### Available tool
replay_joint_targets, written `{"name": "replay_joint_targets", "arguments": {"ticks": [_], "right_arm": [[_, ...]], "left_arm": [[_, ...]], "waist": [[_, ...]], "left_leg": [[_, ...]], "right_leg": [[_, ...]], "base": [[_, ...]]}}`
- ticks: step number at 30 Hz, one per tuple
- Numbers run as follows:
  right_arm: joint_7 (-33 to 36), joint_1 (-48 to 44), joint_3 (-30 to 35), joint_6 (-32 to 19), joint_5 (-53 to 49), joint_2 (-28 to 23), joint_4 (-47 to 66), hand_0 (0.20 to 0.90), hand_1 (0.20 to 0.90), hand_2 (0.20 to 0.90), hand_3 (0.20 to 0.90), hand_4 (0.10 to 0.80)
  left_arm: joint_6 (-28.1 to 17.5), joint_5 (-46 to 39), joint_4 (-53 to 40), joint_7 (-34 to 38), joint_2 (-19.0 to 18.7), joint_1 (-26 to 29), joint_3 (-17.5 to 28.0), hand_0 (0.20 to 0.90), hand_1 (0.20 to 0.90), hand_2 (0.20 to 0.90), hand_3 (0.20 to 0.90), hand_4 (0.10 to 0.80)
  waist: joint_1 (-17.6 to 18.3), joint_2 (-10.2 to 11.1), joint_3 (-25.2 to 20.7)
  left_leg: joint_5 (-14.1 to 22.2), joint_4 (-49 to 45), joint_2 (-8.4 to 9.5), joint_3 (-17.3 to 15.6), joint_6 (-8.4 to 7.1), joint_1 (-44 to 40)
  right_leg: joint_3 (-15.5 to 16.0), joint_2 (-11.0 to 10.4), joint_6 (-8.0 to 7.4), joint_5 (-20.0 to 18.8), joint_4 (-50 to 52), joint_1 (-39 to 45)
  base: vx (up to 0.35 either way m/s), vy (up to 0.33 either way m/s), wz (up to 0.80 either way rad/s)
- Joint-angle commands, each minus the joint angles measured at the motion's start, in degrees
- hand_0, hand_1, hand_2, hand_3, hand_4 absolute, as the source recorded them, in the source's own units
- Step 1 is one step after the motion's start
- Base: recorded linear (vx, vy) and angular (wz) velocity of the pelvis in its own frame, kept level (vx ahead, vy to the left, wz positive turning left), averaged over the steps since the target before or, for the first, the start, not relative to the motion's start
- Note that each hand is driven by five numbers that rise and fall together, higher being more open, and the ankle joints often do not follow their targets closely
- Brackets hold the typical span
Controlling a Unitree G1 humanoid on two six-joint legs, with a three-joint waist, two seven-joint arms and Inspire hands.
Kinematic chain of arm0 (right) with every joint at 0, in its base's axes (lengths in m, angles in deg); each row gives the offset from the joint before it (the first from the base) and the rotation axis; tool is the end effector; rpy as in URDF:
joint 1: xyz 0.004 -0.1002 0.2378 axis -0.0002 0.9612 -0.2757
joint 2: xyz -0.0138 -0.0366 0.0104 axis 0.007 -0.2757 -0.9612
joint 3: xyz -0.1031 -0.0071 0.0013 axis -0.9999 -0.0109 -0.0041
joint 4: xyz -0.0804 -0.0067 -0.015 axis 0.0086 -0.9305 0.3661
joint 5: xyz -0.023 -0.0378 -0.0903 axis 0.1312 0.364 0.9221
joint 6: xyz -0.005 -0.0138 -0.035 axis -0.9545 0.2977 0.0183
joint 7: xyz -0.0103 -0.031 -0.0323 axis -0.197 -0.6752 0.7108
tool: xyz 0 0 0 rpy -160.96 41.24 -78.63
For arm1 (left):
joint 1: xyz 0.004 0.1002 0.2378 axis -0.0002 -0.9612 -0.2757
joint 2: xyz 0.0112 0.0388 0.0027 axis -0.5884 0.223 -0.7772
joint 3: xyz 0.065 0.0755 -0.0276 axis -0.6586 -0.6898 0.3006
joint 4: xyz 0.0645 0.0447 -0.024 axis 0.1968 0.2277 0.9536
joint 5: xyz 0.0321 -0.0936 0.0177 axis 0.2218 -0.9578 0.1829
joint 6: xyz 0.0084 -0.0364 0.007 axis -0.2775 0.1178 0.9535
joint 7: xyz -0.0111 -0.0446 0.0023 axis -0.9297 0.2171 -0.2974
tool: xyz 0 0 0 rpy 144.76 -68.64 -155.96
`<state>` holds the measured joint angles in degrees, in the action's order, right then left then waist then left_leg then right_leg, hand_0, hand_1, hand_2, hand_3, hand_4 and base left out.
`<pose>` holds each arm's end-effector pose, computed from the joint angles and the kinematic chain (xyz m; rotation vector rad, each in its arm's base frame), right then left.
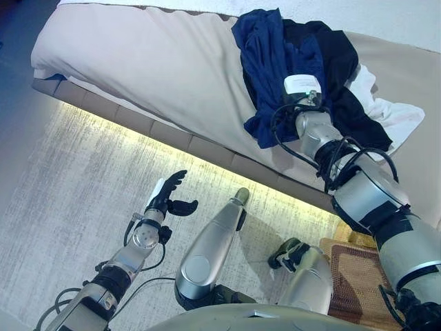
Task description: Pick up the clothes from the bed and place them into the basket
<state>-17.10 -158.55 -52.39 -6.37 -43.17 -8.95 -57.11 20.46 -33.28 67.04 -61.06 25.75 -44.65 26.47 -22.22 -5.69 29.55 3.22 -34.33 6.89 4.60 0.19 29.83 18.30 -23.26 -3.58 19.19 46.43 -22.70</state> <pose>0.3728 -0.1763 0.1747 -1.6468 0.1281 -0.1046 0.2028 0.1945 -0.0246 0.5261 0.3133 -0.1108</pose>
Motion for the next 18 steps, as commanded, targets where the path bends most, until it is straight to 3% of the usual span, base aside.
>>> {"name": "replay_joint_targets", "arguments": {"ticks": [1,9,11,18], "right_arm": [[5.55,-10.28,-0.73,-1.64,-3.45,-2.72,2.51,0.3,0.3,0.3,0.2,0.1],[10.68,-8.89,4.03,-7.2,-20.82,-5.52,17.53,0.3,0.3,0.3,0.2,0.1],[11.73,-9.07,5.02,-8.13,-24.15,-7.1,20.93,0.3,0.3,0.3,0.2,0.1],[15.19,-14.1,5.78,-9.96,-31.02,-15.57,22.17,0.3,0.3,0.3,0.2,0.1]], "left_arm": [[-1.74,-0.87,-2.28,1.0,-2.96,0.68,1.36,0.9,0.9,0.9,0.9,0.8],[2.4,0.2,-2.19,-0.97,-3.76,1.06,0.32,0.9,0.9,0.9,0.9,0.8],[3.69,0.33,-2.52,-1.19,-3.69,1.26,-0.11,0.9,0.9,0.9,0.9,0.8],[5.0,0.88,-1.46,-3.22,-3.79,1.35,-2.34,0.9,0.9,0.9,0.9,0.8]], "waist": [[-0.42,1.04,-3.11],[3.53,3.84,-8.31],[5.05,4.64,-10.35],[8.9,6.61,-17.2]], "left_leg": [[7.64,-2.58,-2.35,-0.85,2.33,-5.71],[3.38,11.07,-6.95,-1.45,-0.33,-16.58],[0.25,16.15,-7.52,-2.0,-0.9,-19.38],[-2.31,25.77,-8.56,-4.05,-2.16,-26.7]], "right_leg": [[3.33,3.32,2.73,-6.18,-4.31,6.34],[2.35,7.25,1.31,-10.73,-20.28,16.27],[2.15,9.0,1.13,-13.32,-26.18,18.69],[0.2,11.93,-0.09,-16.96,-36.38,24.25]], "base": [[0.056,-0.066,-0.01],[0.073,-0.056,-0.19],[0.04,-0.02,-0.14],[0.095,-0.012,-0.1]]}}
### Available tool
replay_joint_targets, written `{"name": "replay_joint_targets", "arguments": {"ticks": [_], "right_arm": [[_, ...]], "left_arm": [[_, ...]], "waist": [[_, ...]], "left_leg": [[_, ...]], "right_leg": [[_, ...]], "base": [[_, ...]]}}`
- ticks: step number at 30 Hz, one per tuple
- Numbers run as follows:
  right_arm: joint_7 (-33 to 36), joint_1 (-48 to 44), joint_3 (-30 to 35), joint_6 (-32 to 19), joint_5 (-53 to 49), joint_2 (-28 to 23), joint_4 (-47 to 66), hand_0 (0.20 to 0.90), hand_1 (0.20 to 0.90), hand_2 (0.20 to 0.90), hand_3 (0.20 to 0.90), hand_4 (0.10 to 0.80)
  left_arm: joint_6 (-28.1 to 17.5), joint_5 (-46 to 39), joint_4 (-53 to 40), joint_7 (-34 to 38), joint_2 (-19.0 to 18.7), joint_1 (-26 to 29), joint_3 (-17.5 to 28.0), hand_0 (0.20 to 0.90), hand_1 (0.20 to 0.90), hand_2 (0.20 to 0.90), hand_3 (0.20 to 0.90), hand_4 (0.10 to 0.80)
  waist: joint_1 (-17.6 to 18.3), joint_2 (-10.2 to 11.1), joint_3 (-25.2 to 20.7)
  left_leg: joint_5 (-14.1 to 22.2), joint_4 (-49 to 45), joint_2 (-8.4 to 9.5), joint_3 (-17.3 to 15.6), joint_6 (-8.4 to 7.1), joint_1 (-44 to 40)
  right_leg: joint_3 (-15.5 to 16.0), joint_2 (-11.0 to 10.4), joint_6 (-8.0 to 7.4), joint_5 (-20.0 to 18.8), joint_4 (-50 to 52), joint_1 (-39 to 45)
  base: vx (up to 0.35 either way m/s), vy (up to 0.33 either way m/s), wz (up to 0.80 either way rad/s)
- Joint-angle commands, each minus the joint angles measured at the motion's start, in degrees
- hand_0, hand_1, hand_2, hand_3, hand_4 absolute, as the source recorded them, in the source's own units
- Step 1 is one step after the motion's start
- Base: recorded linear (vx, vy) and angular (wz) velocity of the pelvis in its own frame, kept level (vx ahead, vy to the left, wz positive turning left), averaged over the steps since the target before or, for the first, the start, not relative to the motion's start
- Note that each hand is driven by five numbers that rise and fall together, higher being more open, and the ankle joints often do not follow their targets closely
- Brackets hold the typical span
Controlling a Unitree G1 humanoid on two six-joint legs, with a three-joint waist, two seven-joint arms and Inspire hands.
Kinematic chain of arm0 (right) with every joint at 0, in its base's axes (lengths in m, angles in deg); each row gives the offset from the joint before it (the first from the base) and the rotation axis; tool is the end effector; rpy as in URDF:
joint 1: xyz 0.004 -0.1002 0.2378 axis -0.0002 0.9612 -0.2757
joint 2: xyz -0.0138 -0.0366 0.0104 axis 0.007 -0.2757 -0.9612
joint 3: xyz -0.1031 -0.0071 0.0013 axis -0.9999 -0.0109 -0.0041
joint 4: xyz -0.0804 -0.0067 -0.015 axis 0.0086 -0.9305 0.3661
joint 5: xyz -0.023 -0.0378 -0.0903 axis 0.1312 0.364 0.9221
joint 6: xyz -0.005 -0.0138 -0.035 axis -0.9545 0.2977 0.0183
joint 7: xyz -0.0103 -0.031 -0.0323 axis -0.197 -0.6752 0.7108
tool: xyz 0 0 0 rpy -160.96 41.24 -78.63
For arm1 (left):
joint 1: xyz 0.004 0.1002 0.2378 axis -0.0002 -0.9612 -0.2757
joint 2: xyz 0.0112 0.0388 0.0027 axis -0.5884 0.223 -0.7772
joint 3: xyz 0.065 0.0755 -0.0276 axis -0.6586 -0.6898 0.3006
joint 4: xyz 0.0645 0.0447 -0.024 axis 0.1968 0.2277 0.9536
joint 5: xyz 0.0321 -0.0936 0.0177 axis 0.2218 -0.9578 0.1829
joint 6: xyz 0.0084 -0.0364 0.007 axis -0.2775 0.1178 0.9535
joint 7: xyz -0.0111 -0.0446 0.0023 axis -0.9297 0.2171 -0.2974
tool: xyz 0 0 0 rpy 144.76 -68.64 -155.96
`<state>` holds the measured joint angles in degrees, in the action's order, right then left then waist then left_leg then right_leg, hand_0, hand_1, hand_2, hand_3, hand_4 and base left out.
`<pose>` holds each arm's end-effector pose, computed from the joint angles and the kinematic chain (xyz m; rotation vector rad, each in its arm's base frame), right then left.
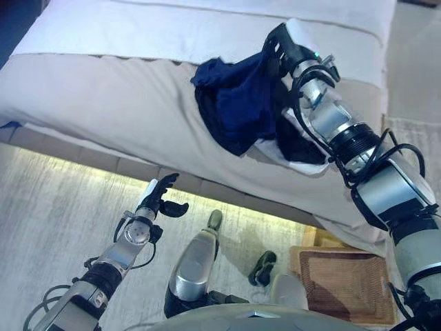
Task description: Pick up the clothes from the bed and place them into the basket
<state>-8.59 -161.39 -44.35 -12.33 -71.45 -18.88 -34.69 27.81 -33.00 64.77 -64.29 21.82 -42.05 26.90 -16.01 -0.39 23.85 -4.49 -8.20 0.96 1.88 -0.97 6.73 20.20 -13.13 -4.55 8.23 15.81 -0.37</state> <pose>0.3638 -0.1689 0.2537 -1.0359 -0.3260 -0.1674 0.2166 0.2110 -0.0096 0.6110 0.3708 -0.1170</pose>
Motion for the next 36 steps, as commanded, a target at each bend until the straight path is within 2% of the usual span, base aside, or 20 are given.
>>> {"name": "replay_joint_targets", "arguments": {"ticks": [1,6,11,16,20,28,36], "right_arm": [[6.28,-12.56,-2.62,-3.94,-4.65,-7.3,-0.69,0.3,0.3,0.3,0.2,0.1],[6.64,-17.08,-4.28,-4.18,-8.25,-13.35,-3.06,0.3,0.3,0.3,0.2,0.1],[7.08,-20.25,-6.53,-4.55,-9.06,-19.3,-4.47,0.3,0.3,0.3,0.2,0.1],[7.53,-22.1,-7.67,-5.03,-10.0,-23.47,-5.6,0.3,0.3,0.3,0.2,0.1],[6.88,-21.15,-7.03,-5.5,-11.61,-26.59,-5.27,0.3,0.3,0.3,0.2,0.1],[2.09,-10.12,0.24,-5.18,-9.88,-30.2,-0.62,0.3,0.3,0.3,0.2,0.1],[-0.16,13.26,15.96,-4.3,-9.06,-30.13,8.16,0.3,0.3,0.3,0.2,0.1]], "left_arm": [[-2.14,0.59,1.29,-0.3,0.1,-1.27,-3.05,0.9,0.9,0.9,0.9,0.8],[-3.57,0.87,5.07,-0.44,0.43,-1.24,-4.48,0.9,0.9,0.9,0.9,0.8],[-5.45,1.22,8.77,-0.39,0.66,-0.93,-5.35,0.9,0.9,0.9,0.9,0.8],[-6.73,1.48,11.74,-0.18,1.26,0.26,-6.09,0.9,0.9,0.9,0.9,0.8],[-6.91,1.97,13.26,-0.16,1.76,1.12,-6.06,0.9,0.9,0.9,0.9,0.8],[-6.52,2.1,14.87,1.2,3.0,3.77,-5.71,0.9,0.9,0.9,0.9,0.8],[-7.37,2.93,13.18,5.01,3.59,4.44,-1.41,0.9,0.9,0.9,0.9,0.8]], "waist": [[3.27,1.65,-12.68],[6.03,2.78,-17.1],[8.7,3.56,-19.64],[11.27,4.16,-21.14],[13.98,4.39,-22.12],[18.82,3.86,-21.87],[23.24,2.69,-20.14]], "left_leg": [[5.09,1.08,-2.72,-1.83,-1.08,-4.63],[3.06,8.36,-3.08,-3.23,-1.4,-8.26],[1.95,13.18,-3.4,-4.56,-1.9,-10.34],[2.6,13.2,-3.62,-5.78,-2.35,-10.08],[3.09,13.2,-4.45,-8.2,-2.65,-10.37],[3.51,13.2,-6.1,-11.83,-3.18,-11.68],[3.91,13.2,-6.97,-14.89,-3.12,-13.44]], "right_leg": [[-2.03,2.11,0.6,-6.59,-6.99,2.54],[-3.81,3.31,-0.58,-9.67,-12.69,4.16],[-5.32,4.59,-1.38,-11.76,-17.22,5.01],[-6.99,5.67,-1.49,-13.0,-20.08,5.14],[-9.18,6.28,-1.42,-13.09,-20.67,4.32],[-13.37,7.27,-1.43,-13.27,-20.81,3.03],[-17.37,8.23,-1.35,-13.71,-20.81,2.36]], "base": [[0.073,-0.005,0.0],[0.07,-0.016,-0.06],[0.016,-0.029,-0.19],[-0.02,-0.042,-0.19],[-0.022,-0.023,-0.33],[-0.032,-0.029,-0.34],[0.011,-0.029,-0.28]]}}
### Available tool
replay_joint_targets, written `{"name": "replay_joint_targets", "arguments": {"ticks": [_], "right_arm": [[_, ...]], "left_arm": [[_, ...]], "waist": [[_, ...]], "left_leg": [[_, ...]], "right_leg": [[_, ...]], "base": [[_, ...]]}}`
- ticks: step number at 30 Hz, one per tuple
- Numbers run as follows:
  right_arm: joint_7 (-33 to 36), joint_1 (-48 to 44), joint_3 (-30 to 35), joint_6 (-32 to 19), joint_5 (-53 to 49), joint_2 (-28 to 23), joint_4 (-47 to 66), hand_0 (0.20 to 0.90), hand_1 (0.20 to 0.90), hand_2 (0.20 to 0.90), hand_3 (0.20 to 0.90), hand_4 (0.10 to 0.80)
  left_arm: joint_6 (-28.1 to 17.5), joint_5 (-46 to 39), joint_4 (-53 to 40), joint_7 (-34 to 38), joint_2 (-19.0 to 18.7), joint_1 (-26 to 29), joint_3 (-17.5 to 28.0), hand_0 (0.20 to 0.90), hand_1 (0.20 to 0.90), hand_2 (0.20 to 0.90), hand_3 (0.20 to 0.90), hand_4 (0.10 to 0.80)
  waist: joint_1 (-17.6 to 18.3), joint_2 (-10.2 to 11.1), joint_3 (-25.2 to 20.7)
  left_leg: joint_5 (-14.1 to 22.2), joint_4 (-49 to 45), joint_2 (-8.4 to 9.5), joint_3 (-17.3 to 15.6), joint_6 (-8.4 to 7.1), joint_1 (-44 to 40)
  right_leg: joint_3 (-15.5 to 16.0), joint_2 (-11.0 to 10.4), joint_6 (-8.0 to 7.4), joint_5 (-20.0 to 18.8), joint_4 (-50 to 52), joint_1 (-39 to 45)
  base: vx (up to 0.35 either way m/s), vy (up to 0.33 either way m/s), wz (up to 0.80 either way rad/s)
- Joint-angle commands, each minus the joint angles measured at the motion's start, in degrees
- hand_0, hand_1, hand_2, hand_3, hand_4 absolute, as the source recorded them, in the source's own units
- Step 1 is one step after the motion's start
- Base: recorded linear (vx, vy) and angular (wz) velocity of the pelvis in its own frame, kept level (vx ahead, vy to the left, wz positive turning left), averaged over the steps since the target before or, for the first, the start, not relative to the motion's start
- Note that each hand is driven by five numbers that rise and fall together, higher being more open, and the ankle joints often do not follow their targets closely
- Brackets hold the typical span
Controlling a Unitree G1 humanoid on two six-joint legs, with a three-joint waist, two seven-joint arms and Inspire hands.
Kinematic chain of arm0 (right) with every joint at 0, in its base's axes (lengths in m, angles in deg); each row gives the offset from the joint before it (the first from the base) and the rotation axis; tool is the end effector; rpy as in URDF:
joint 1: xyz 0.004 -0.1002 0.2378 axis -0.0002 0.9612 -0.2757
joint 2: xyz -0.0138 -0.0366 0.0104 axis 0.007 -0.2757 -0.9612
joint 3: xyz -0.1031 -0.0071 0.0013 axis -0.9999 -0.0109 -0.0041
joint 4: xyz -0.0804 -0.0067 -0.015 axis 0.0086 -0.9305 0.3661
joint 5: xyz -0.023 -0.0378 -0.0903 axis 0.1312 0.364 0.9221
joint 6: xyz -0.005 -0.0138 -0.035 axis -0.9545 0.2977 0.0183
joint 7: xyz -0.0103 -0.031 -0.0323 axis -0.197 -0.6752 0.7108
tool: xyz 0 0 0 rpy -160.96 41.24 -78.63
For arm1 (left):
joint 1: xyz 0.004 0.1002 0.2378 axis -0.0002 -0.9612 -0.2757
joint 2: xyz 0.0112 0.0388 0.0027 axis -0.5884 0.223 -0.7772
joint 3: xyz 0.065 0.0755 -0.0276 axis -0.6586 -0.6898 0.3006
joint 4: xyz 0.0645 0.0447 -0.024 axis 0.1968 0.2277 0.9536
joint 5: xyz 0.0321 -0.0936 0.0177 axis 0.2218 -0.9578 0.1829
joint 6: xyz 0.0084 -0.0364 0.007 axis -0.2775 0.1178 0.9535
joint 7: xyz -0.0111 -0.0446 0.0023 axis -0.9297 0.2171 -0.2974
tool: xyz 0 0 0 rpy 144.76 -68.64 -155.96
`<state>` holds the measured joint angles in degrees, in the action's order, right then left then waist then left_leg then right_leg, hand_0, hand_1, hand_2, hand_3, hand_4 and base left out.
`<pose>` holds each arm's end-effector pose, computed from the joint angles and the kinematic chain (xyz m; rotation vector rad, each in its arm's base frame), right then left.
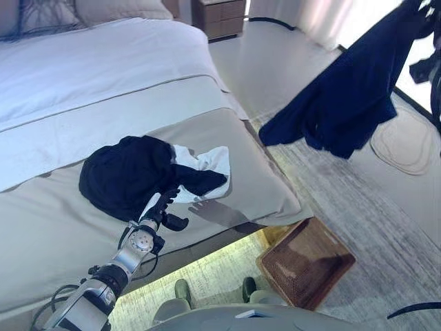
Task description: Pick up the clothes from the bed and place them into the basket
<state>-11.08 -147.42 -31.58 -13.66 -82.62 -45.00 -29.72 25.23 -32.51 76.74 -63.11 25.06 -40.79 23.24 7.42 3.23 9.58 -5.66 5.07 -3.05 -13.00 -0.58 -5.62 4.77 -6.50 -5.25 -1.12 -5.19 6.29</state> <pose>0.3071 -0.3174 0.2682 -0.9399 -0.1543 -0.5001 0.2045 0.2096 -0.0383 0.6451 0.4964 -0.1232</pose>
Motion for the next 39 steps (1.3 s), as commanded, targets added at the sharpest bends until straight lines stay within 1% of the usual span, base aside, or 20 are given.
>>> {"name": "replay_joint_targets", "arguments": {"ticks": [1,3,6,11,17,21,30,34,39], "right_arm": [[2.63,2.41,5.39,-2.95,2.03,-3.44,4.24,0.3,0.3,0.3,0.2,0.1],[2.35,7.3,9.01,-2.34,1.87,-2.25,6.1,0.3,0.3,0.3,0.2,0.1],[2.06,11.79,12.14,-2.44,1.71,-0.86,7.58,0.3,0.3,0.3,0.2,0.1],[1.47,14.88,15.01,-3.42,0.71,0.72,8.21,0.3,0.3,0.3,0.2,0.1],[-0.42,21.32,17.39,-3.59,2.83,4.14,11.99,0.3,0.3,0.3,0.2,0.1],[-1.23,23.25,17.79,-3.69,3.38,5.46,11.36,0.3,0.3,0.3,0.2,0.1],[-1.5,22.58,16.37,-4.21,4.01,6.08,5.73,0.3,0.3,0.3,0.2,0.1],[0.19,23.88,16.49,-2.83,6.05,8.19,4.21,0.3,0.3,0.3,0.2,0.1],[1.75,26.16,15.99,-3.46,7.63,9.86,0.18,0.3,0.3,0.3,0.2,0.1]], "left_arm": [[-4.88,2.3,0.76,4.28,0.29,3.34,2.75,0.9,0.9,0.9,0.9,0.8],[-5.06,2.19,-0.33,5.39,0.56,3.72,3.91,0.9,0.9,0.9,0.9,0.8],[-5.61,1.57,-1.34,6.98,1.57,4.63,5.63,0.9,0.9,0.9,0.9,0.8],[-5.36,1.97,-2.91,8.14,2.51,5.06,6.79,0.9,0.9,0.9,0.9,0.8],[-4.7,2.33,-3.29,7.67,3.34,4.47,7.15,0.9,0.9,0.9,0.9,0.8],[-4.56,2.23,-2.89,7.72,4.09,5.17,6.68,0.9,0.9,0.9,0.9,0.8],[-4.76,2.18,-2.58,6.77,5.33,6.46,4.38,0.9,0.9,0.9,0.9,0.8],[-4.82,2.12,-1.9,6.6,5.84,7.47,3.63,0.9,0.9,0.9,0.9,0.8],[-4.74,2.44,-1.64,6.74,6.35,8.0,2.74,0.9,0.9,0.9,0.9,0.8]], "waist": [[0.1,-1.0,-5.56],[0.71,-1.2,-4.91],[1.7,-1.66,-3.61],[2.93,-2.41,-2.19],[5.34,-4.48,-1.08],[6.35,-5.47,-0.4],[7.45,-7.9,0.73],[7.79,-8.8,1.01],[7.71,-9.31,1.12]], "left_leg": [[5.11,-0.07,-2.96,-0.18,-3.48,-1.11],[5.14,-0.07,-3.06,-0.66,-3.47,-1.03],[5.09,-0.07,-3.16,-1.2,-3.47,-0.62],[5.3,-0.07,-3.21,-2.23,-3.74,-0.64],[5.88,-0.07,-2.86,-4.0,-3.67,-1.5],[6.06,-0.07,-2.75,-5.11,-3.66,-1.74],[6.11,-0.07,-2.64,-6.15,-4.22,-1.61],[6.08,-0.07,-2.48,-6.01,-4.28,-1.2],[5.91,-0.07,-2.6,-6.06,-4.36,-1.22]], "right_leg": [[-2.3,1.7,-0.61,-4.45,0.19,-4.48],[-2.89,1.77,-0.6,-4.65,0.19,-5.01],[-3.82,1.77,-0.55,-5.1,0.19,-6.03],[-4.68,1.61,-0.56,-5.47,0.19,-7.0],[-6.77,1.63,-0.64,-5.59,0.23,-7.95],[-7.83,1.86,-0.71,-5.7,0.29,-8.5],[-8.96,2.26,-0.74,-5.76,0.19,-9.41],[-9.06,2.37,-0.86,-5.74,0.19,-9.73],[-8.64,2.37,-0.89,-5.69,0.19,-9.56]], "base": [[-0.003,-0.031,-0.3],[-0.021,-0.027,-0.23],[-0.044,-0.013,-0.28],[-0.018,-0.001,-0.23],[0.017,0.017,-0.19],[-0.002,0.005,-0.14],[-0.009,-0.02,-0.09],[-0.018,-0.026,-0.05],[-0.011,-0.02,0.0]]}}
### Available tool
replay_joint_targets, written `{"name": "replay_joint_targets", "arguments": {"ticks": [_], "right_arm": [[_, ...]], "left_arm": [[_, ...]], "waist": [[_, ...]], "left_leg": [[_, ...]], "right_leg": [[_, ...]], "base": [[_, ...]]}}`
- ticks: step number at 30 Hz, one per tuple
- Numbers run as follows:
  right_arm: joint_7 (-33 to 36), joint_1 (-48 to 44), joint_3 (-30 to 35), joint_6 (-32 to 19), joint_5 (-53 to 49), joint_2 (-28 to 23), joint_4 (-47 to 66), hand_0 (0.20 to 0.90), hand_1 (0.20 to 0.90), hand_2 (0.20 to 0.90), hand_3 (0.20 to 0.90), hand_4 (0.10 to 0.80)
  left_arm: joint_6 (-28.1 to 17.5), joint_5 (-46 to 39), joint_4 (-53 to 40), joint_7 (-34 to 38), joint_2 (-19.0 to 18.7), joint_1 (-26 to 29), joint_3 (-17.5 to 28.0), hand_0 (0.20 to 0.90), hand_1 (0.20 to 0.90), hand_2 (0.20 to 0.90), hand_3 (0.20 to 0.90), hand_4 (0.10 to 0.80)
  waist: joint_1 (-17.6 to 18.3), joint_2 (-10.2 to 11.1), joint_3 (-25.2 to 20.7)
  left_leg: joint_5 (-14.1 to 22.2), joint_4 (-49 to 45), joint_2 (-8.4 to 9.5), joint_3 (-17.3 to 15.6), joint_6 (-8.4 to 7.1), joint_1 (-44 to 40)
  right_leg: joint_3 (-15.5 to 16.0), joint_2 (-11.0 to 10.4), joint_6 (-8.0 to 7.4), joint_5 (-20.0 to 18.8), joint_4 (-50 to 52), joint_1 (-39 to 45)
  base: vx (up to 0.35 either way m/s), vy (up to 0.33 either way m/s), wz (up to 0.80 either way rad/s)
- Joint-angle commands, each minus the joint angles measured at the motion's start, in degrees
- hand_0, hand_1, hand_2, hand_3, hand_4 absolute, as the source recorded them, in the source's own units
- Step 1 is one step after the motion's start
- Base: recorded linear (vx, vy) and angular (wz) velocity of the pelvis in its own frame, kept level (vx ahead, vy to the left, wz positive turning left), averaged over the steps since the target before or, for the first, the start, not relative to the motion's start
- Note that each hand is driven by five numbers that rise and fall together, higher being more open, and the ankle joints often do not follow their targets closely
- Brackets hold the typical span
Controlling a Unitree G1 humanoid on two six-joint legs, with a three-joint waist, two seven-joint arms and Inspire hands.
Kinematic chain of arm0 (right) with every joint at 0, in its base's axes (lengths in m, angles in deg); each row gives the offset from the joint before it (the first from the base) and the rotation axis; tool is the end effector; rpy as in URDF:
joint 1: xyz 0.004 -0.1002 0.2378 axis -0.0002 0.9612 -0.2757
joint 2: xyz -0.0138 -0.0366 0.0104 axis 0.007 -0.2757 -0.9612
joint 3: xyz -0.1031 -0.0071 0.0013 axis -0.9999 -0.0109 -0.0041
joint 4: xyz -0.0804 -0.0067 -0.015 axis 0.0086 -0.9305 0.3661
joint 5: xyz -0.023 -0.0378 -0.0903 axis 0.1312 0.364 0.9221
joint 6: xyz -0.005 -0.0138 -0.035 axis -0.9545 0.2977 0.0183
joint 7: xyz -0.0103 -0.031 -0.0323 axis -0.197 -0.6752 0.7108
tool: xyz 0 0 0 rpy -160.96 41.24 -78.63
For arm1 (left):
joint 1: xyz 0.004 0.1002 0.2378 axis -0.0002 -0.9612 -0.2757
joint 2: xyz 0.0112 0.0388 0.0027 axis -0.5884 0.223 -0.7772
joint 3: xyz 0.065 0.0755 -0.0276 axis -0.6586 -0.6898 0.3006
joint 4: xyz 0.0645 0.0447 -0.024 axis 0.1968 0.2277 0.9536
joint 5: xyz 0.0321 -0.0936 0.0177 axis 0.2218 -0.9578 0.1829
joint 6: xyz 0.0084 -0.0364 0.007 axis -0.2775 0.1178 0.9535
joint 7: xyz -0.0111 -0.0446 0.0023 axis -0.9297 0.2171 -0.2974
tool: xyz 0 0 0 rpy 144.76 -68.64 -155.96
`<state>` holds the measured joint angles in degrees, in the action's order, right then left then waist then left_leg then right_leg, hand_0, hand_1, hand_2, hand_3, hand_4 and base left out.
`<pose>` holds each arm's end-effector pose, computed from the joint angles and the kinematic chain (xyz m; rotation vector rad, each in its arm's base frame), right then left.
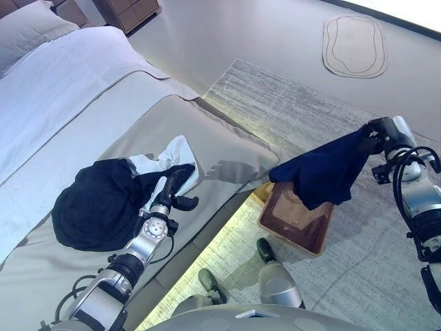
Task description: Pick up the clothes from the bed and place them into the basket
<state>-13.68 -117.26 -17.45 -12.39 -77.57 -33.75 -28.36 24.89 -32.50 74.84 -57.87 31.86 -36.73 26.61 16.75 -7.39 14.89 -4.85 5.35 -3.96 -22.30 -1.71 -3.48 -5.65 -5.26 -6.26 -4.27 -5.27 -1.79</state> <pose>0.2669 -0.3331 0.1180 -0.8371 0.2927 -0.3876 0.2301 0.1714 -0.0229 0.5253 0.3466 -0.0470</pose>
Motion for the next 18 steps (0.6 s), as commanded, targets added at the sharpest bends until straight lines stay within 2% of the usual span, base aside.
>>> {"name": "replay_joint_targets", "arguments": {"ticks": [1,6,8,9,12,18], "right_arm": [[4.52,-3.88,1.61,-5.29,2.52,-1.15,-2.32,0.3,0.3,0.3,0.2,0.1],[2.32,-5.5,-0.22,-9.28,2.23,0.12,-8.75,0.3,0.3,0.3,0.2,0.1],[-2.2,-6.7,-1.62,-11.45,1.21,0.86,-11.4,0.594,0.594,0.594,0.543,0.443],[-2.61,-6.89,-1.95,-11.63,1.35,1.0,-11.94,0.9,0.9,0.9,0.9,0.8],[-3.66,-7.38,-4.22,-12.3,2.78,2.25,-16.68,0.9,0.9,0.9,0.9,0.8],[-1.72,-6.62,-4.51,-8.25,5.58,4.79,-25.43,0.9,0.9,0.9,0.9,0.8]], "left_arm": [[-4.35,2.49,0.22,1.5,-0.49,4.02,-0.88,0.9,0.9,0.9,0.9,0.8],[-4.61,2.22,0.82,1.16,-0.4,5.28,-2.31,0.9,0.9,0.9,0.9,0.8],[-4.88,2.17,1.26,0.66,-0.39,5.94,-2.74,0.9,0.9,0.9,0.9,0.8],[-5.0,2.18,1.41,0.48,-0.39,6.04,-2.76,0.9,0.9,0.9,0.9,0.8],[-5.18,2.42,2.05,-0.24,-0.23,6.56,-2.97,0.9,0.9,0.9,0.9,0.8],[-4.58,2.09,2.36,-0.11,-0.29,7.79,-4.14,0.9,0.9,0.9,0.9,0.8]], "waist": [[-1.76,1.28,-4.19],[-2.84,1.01,-4.24],[-3.41,1.01,-4.28],[-3.52,1.01,-4.3],[-4.33,1.14,-4.53],[-5.36,1.54,-4.66]], "left_leg": [[5.07,-0.35,-1.71,3.33,-3.25,-3.34],[4.8,-0.35,-1.72,4.05,-3.3,-3.07],[4.68,-0.35,-1.61,4.52,-3.31,-2.95],[4.64,-0.35,-1.6,4.57,-3.33,-2.92],[4.46,-0.35,-1.58,4.91,-3.24,-2.71],[4.36,-0.35,-1.7,5.55,-3.04,-2.42]], "right_leg": [[1.95,1.14,0.11,-2.53,0.27,-1.45],[2.82,1.07,0.16,-2.48,0.27,-1.28],[3.15,0.99,0.15,-2.46,0.27,-1.28],[3.24,0.94,0.15,-2.49,0.27,-1.29],[3.76,0.82,0.12,-2.51,0.27,-1.19],[4.62,0.77,-0.07,-2.73,0.27,-1.17]], "base": [[-0.032,-0.042,0.01],[-0.027,-0.029,0.01],[-0.03,-0.027,0.05],[-0.023,-0.019,0.04],[-0.013,-0.027,0.12],[-0.03,-0.034,0.06]]}}
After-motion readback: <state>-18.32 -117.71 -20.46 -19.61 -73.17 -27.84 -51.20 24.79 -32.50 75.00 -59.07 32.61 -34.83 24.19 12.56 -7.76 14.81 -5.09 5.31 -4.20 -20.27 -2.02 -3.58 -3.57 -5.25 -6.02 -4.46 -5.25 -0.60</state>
